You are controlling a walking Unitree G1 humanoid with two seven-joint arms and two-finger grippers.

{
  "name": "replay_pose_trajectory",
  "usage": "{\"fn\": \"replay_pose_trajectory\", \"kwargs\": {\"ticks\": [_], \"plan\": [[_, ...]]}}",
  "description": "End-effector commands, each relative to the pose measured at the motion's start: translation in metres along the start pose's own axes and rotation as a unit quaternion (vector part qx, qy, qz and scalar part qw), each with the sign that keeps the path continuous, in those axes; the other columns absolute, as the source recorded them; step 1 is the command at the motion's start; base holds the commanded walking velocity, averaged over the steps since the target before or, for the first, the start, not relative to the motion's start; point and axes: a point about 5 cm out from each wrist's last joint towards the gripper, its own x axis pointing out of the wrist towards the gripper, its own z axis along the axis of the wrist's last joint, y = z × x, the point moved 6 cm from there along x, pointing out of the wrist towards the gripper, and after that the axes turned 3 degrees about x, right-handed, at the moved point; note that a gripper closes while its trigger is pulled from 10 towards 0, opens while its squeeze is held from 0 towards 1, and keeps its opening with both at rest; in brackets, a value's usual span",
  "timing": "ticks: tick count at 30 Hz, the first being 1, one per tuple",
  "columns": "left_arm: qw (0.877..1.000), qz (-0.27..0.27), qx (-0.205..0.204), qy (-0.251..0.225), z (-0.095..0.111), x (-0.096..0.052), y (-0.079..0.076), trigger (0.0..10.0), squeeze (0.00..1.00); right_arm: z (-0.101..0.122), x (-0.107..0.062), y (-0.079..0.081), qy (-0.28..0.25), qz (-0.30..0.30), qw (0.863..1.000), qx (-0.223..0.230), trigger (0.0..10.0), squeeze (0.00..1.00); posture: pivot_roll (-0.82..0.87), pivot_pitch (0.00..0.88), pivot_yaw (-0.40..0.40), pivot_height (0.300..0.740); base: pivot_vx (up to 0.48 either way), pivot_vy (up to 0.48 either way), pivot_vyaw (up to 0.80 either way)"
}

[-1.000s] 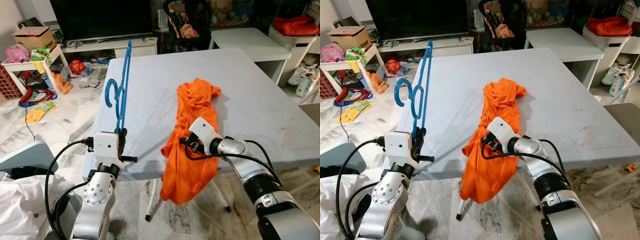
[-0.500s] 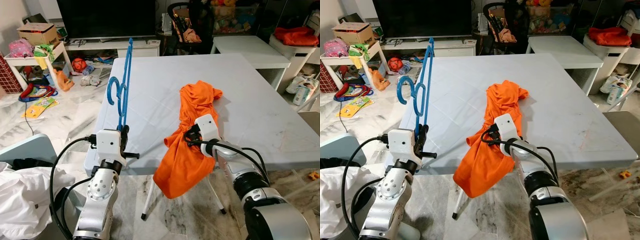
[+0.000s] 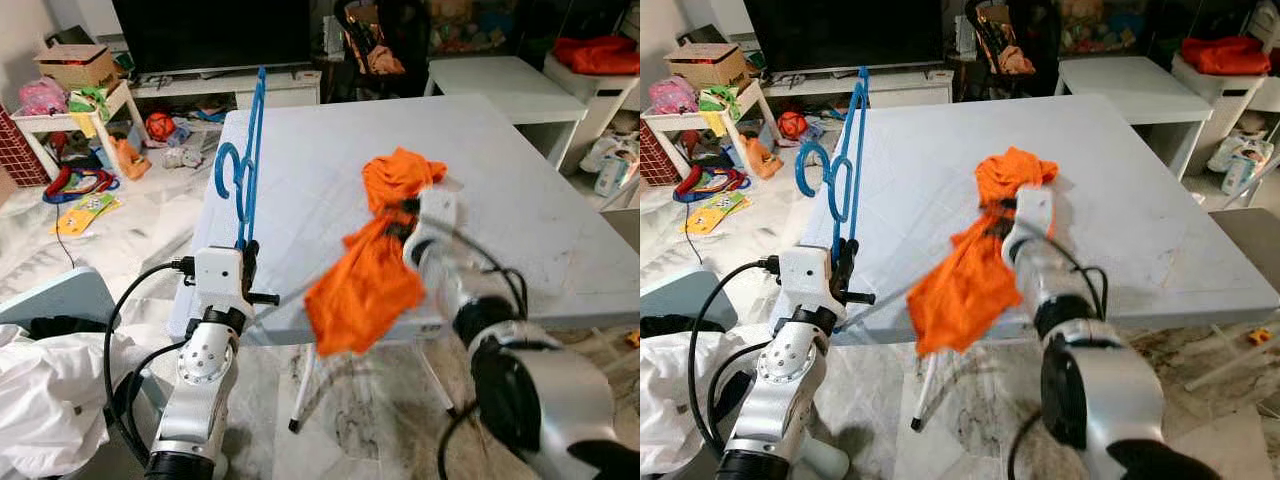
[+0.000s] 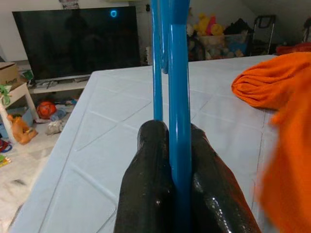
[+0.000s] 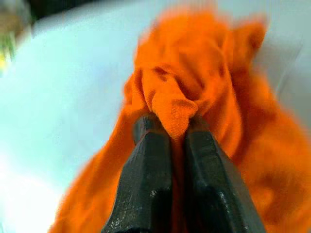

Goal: Hang hanger

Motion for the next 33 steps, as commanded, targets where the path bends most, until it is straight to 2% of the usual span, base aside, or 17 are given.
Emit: {"fn": "replay_pose_trajectory", "kwargs": {"ticks": [1,3,4,7,8,10,11,12,13,14,15,19,24,27,29,32,33], "plan": [[0.999,0.003,0.001,0.032,-0.016,-0.003,0.001,10.0,0.0,0.047,0.002,0.014,-0.066,0.013,0.997,0.026,0.0,0.0,-0.03,0.0,0.039,0.74,0.0,0.0,0.0],[0.999,0.005,0.001,0.033,-0.017,-0.004,0.002,10.0,0.0,0.074,0.0,0.018,-0.108,0.019,0.993,0.047,0.0,0.0,-0.03,0.0,0.037,0.74,0.0,0.0,0.0],[0.999,0.008,0.001,0.033,-0.018,-0.005,0.002,10.0,0.0,0.105,-0.004,0.021,-0.153,0.022,0.986,0.068,0.0,0.0,-0.02,0.0,0.032,0.74,0.0,0.0,0.0],[0.999,0.011,0.001,0.032,-0.017,-0.006,0.002,10.0,0.0,0.137,-0.011,0.02,-0.206,0.02,0.975,0.082,0.0,0.0,-0.02,0.0,0.03,0.74,0.0,0.0,0.0],[0.999,0.014,0.001,0.031,-0.017,-0.006,0.003,10.0,0.0,0.143,-0.012,0.017,-0.219,0.002,0.975,0.049,10.0,0.0,-0.02,0.0,0.024,0.74,0.0,0.0,0.0],[0.999,0.015,0.0,0.03,-0.017,-0.006,0.003,10.0,0.0,0.142,-0.012,0.014,-0.218,-0.01,0.976,0.031,10.0,0.0,-0.02,0.0,0.024,0.74,0.0,0.0,0.0],[0.999,0.017,0.0,0.03,-0.017,-0.006,0.002,10.0,0.0,0.128,-0.009,0.015,-0.197,-0.013,0.98,-0.016,10.0,0.0,-0.02,0.0,0.021,0.74,0.0,0.0,0.0],[0.999,0.017,0.0,0.03,-0.017,-0.006,0.002,10.0,0.0,0.128,-0.009,0.015,-0.197,-0.013,0.98,-0.016,10.0,0.0,-0.02,0.0,0.021,0.74,0.0,0.0,0.0],[0.999,0.017,-0.001,0.03,-0.017,-0.006,0.002,10.0,0.0,0.107,-0.005,0.011,-0.168,-0.023,0.983,-0.075,10.0,1.0,-0.02,0.0,0.021,0.74,0.0,0.0,0.0],[0.999,0.017,-0.001,0.03,-0.017,-0.007,0.002,10.0,0.0,0.088,-0.003,0.001,-0.144,-0.034,0.983,-0.107,10.0,1.0,-0.02,0.0,0.021,0.74,0.0,0.0,0.0],[0.999,0.017,-0.001,0.03,-0.017,-0.007,0.002,10.0,0.0,0.082,-0.003,-0.003,-0.137,-0.04,0.983,-0.119,10.0,1.0,-0.02,0.0,0.021,0.74,0.0,0.0,0.0],[0.999,0.017,-0.002,0.033,-0.019,-0.009,0.002,10.0,0.0,0.051,-0.005,-0.045,-0.089,-0.109,0.975,-0.172,10.0,1.0,-0.03,0.0,0.027,0.74,0.0,0.0,0.0],[0.999,0.014,-0.001,0.037,-0.021,-0.01,0.001,10.0,0.0,0.037,-0.011,-0.072,-0.075,-0.125,0.975,-0.17,10.0,1.0,-0.04,0.0,0.037,0.74,0.0,0.0,0.0],[0.999,0.011,-0.002,0.04,-0.021,-0.013,0.0,10.0,0.0,0.037,-0.015,-0.086,-0.084,-0.131,0.972,-0.176,10.0,1.0,-0.05,0.0,0.041,0.74,0.0,0.0,0.0],[0.999,0.011,-0.002,0.041,-0.021,-0.014,0.001,10.0,0.0,0.038,-0.016,-0.088,-0.089,-0.131,0.971,-0.18,10.0,1.0,-0.05,0.0,0.045,0.74,0.0,0.0,0.0],[0.999,0.006,0.014,0.039,-0.021,-0.019,0.0,10.0,0.0,0.037,-0.016,-0.085,-0.094,-0.108,0.977,-0.16,10.0,1.0,-0.05,0.0,0.049,0.74,0.0,0.0,0.0],[0.999,0.003,0.012,0.037,-0.019,-0.022,-0.003,10.0,0.0,0.041,-0.017,-0.081,-0.111,-0.098,0.975,-0.168,10.0,1.0,-0.05,0.0,0.053,0.74,0.0,0.0,0.0]]}}
